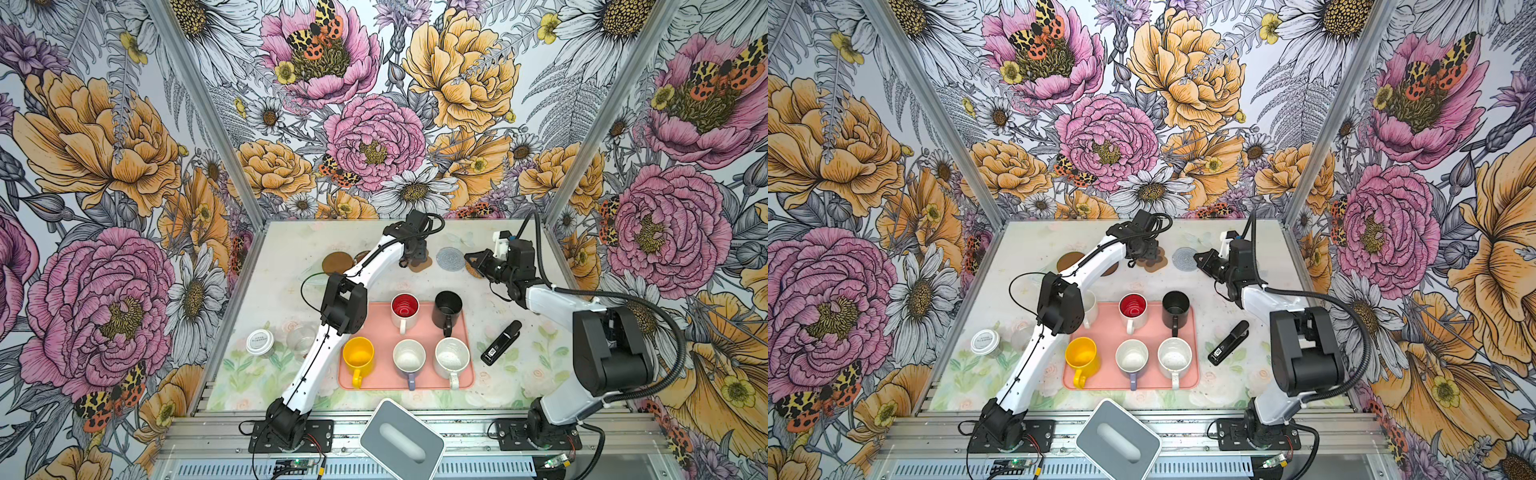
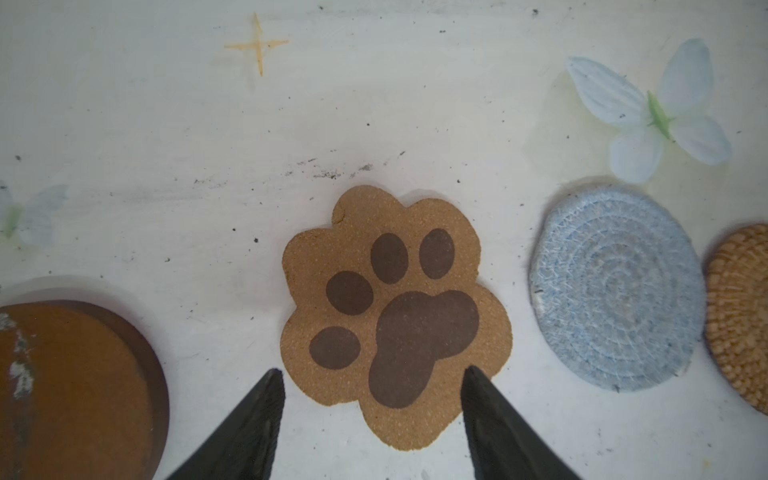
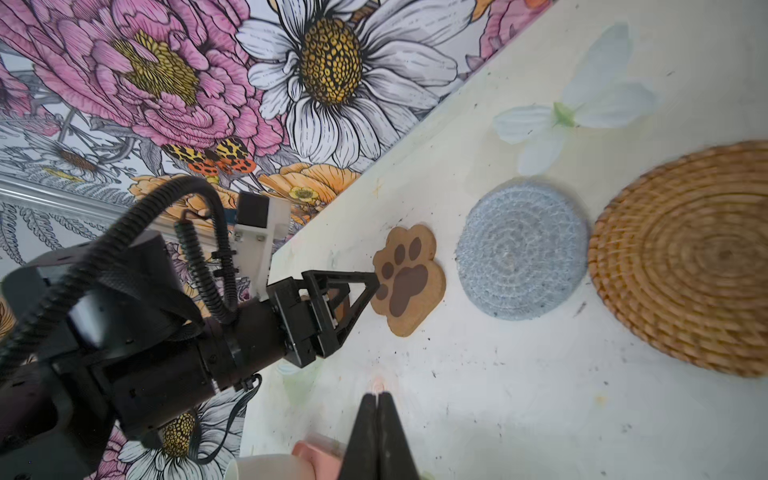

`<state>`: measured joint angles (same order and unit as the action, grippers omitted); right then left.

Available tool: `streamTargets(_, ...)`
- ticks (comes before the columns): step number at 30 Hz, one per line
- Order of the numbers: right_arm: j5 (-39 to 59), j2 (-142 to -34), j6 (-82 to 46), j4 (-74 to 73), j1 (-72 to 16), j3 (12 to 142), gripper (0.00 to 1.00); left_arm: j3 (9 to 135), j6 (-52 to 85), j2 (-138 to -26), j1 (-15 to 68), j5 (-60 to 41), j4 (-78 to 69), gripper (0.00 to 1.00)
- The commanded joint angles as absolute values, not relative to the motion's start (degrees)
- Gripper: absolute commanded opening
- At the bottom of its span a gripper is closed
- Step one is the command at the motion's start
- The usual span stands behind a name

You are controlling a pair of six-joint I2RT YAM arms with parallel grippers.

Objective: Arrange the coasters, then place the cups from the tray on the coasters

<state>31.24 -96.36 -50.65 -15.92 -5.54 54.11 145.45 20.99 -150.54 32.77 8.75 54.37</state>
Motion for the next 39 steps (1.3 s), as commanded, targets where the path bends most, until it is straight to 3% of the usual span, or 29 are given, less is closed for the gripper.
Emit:
streamTargets(1,39.6,-103.6,-53.7,-22.1,-6.7,63.2,0.0,145.8,21.6,-148.6,30.8,3.8,54.8,0.62)
streamTargets(7,39.5,-113.3,-47.0,-5.5,-9.2,79.1,0.0,143.1,21.0,-146.1,28.7,1.9,54.8,0.39)
streamTargets(9,37.8,-116.2,-43.1,3.0,-10.0,84.8,0.0,142.0,20.8,-145.6,28.2,1.3,54.8,0.24)
streamTargets(15,37.9,-123.2,-42.7,8.1,-10.5,92.2,0.0,139.4,21.0,-144.6,27.5,1.0,54.8,0.0)
streamTargets(39,32.6,-141.3,-42.5,16.7,-11.3,110.2,0.0,136.4,22.4,-145.4,25.7,-1.9,52.2,0.0)
